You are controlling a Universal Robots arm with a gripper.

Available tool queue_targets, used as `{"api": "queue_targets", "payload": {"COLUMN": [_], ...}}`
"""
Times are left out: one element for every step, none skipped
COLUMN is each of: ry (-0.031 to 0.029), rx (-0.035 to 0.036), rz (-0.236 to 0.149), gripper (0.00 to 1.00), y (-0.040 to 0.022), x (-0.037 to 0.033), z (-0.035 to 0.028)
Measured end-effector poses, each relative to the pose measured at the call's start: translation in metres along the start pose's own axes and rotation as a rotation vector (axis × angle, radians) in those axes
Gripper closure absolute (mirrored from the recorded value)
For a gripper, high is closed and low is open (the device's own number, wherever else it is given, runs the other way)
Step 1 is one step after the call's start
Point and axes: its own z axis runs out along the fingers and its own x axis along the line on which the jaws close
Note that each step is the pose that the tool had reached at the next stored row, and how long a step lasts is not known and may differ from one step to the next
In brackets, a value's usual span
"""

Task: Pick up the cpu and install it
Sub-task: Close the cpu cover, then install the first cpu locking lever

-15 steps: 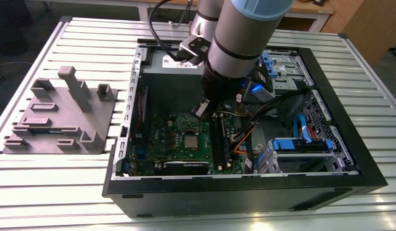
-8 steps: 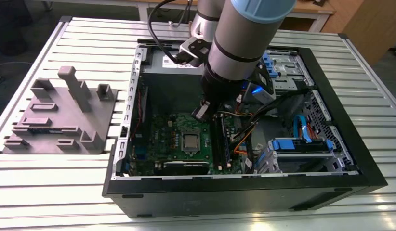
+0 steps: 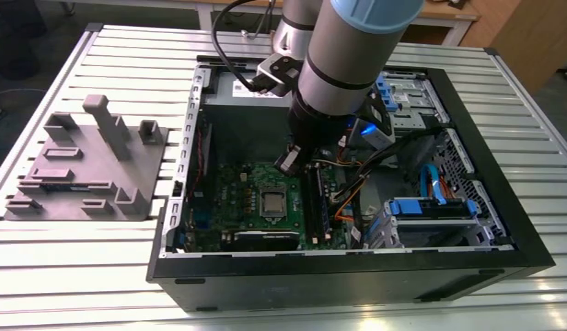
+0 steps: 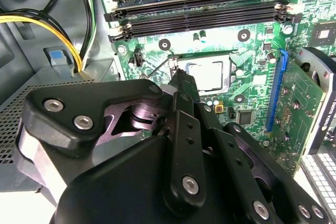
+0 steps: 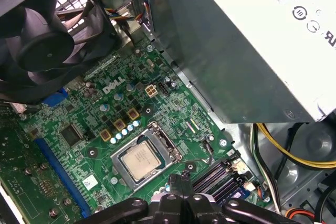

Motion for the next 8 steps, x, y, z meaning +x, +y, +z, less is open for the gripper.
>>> {"api": "queue_targets", "payload": {"ry": [0.0,0.0,0.0,0.0,0.0,0.0,0.0,0.0], "rx": [0.0,0.0,0.0,0.0,0.0,0.0,0.0,0.0], "rz": [0.0,0.0,0.0,0.0,0.0,0.0,0.0,0.0], "gripper": [0.9,0.9,0.9,0.9,0.9,0.9,0.9,0.9], "y": [0.0,0.0,0.0,0.0,0.0,0.0,0.0,0.0], "x": [0.0,0.0,0.0,0.0,0.0,0.0,0.0,0.0], "z": [0.0,0.0,0.0,0.0,0.0,0.0,0.0,0.0]}}
